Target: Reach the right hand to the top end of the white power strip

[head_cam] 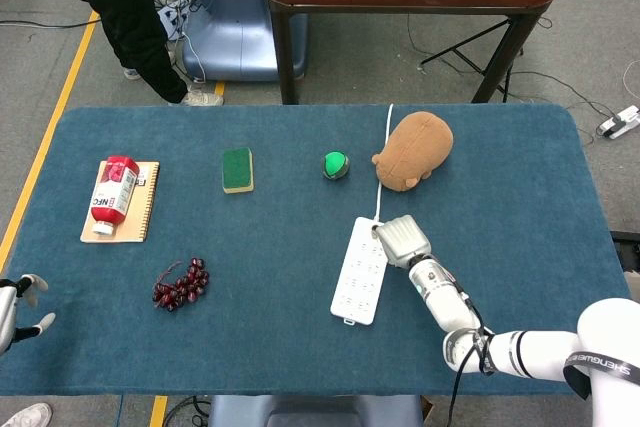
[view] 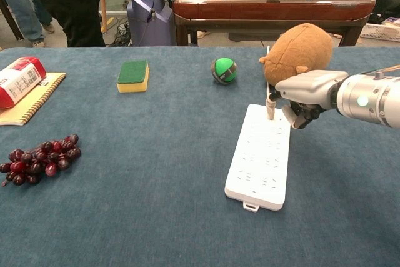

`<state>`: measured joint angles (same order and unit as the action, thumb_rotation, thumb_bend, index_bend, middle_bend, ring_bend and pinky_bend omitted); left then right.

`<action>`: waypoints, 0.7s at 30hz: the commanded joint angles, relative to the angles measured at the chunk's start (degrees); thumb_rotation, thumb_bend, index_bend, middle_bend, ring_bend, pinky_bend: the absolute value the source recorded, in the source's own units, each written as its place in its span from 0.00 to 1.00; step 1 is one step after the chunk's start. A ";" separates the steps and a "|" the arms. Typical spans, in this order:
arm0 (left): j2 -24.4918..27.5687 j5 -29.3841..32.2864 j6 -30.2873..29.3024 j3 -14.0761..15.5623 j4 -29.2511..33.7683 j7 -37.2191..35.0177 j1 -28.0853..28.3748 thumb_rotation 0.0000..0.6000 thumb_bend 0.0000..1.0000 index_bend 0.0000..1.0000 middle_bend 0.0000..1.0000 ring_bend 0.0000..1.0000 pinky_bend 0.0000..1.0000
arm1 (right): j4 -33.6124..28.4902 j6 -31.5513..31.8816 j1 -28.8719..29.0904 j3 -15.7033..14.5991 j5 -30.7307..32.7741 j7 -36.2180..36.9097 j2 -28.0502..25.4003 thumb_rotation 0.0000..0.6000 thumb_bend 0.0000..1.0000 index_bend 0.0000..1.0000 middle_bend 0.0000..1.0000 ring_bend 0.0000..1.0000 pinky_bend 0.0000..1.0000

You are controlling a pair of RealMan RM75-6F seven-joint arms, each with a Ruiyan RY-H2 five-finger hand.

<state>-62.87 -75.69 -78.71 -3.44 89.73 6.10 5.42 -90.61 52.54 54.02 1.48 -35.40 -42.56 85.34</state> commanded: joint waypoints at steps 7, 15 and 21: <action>-0.17 -0.18 0.26 0.17 -0.04 0.21 0.13 1.00 0.19 0.55 0.58 0.44 0.66 | -8.89 5.39 -1.61 0.69 -4.77 1.09 -6.25 1.00 0.77 0.31 1.00 1.00 1.00; -0.58 -0.46 0.38 0.42 0.05 1.39 0.31 1.00 0.19 0.54 0.58 0.44 0.67 | -18.08 11.78 -5.84 -1.32 -11.10 1.92 -14.53 1.00 0.60 0.31 0.75 0.91 1.00; -0.55 -0.99 -0.56 0.38 0.52 1.87 0.14 1.00 0.19 0.53 0.58 0.44 0.67 | -22.51 19.91 -12.95 -6.02 -20.50 3.50 -20.67 1.00 0.34 0.31 0.45 0.54 0.72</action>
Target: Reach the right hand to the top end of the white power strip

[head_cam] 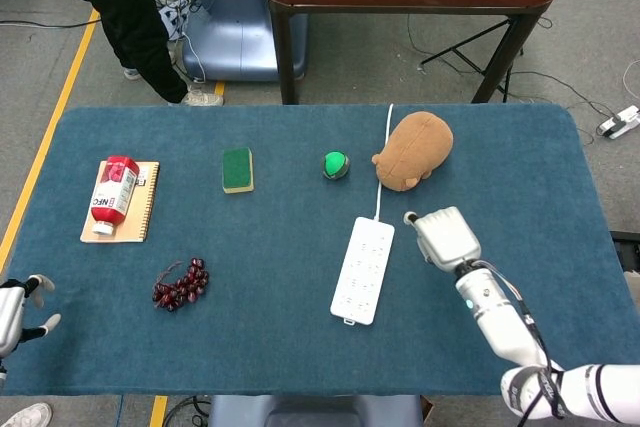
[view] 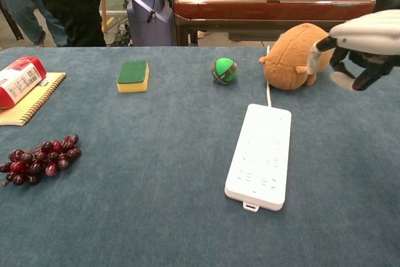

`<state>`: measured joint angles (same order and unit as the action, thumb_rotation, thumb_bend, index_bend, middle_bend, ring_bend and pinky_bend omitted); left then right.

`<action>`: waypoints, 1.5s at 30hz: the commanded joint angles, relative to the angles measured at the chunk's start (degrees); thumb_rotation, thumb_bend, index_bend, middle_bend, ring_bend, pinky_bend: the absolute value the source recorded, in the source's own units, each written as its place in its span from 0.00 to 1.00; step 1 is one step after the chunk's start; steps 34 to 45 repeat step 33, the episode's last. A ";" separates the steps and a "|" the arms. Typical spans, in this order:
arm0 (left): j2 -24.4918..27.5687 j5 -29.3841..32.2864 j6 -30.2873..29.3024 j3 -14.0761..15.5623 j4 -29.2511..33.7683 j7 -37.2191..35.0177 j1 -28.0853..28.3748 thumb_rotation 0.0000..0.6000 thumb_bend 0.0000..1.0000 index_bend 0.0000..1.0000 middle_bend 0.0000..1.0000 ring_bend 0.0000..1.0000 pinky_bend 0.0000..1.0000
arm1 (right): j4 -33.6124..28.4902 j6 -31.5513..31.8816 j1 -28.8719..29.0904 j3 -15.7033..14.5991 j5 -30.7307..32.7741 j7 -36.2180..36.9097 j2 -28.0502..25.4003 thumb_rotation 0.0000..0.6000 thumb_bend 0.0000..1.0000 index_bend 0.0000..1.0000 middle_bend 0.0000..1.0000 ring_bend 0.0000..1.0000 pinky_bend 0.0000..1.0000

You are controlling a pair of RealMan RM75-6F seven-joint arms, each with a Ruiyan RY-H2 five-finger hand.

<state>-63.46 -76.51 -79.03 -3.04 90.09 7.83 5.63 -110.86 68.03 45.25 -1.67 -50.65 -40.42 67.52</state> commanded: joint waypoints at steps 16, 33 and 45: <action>1.06 -3.83 -4.03 0.87 4.48 2.79 -1.10 1.00 0.19 0.53 0.58 0.44 0.66 | 3.77 23.10 -27.04 -10.09 -26.51 20.35 -8.67 1.00 0.27 0.31 0.34 0.36 0.44; 1.05 -3.81 -3.30 0.57 4.73 2.01 -0.65 1.00 0.19 0.53 0.58 0.44 0.66 | 10.29 21.36 -33.74 -5.01 -27.33 31.16 -8.32 1.00 0.27 0.31 0.34 0.36 0.44; 1.05 -3.81 -3.30 0.57 4.73 2.01 -0.65 1.00 0.19 0.53 0.58 0.44 0.66 | 10.29 21.36 -33.74 -5.01 -27.33 31.16 -8.32 1.00 0.27 0.31 0.34 0.36 0.44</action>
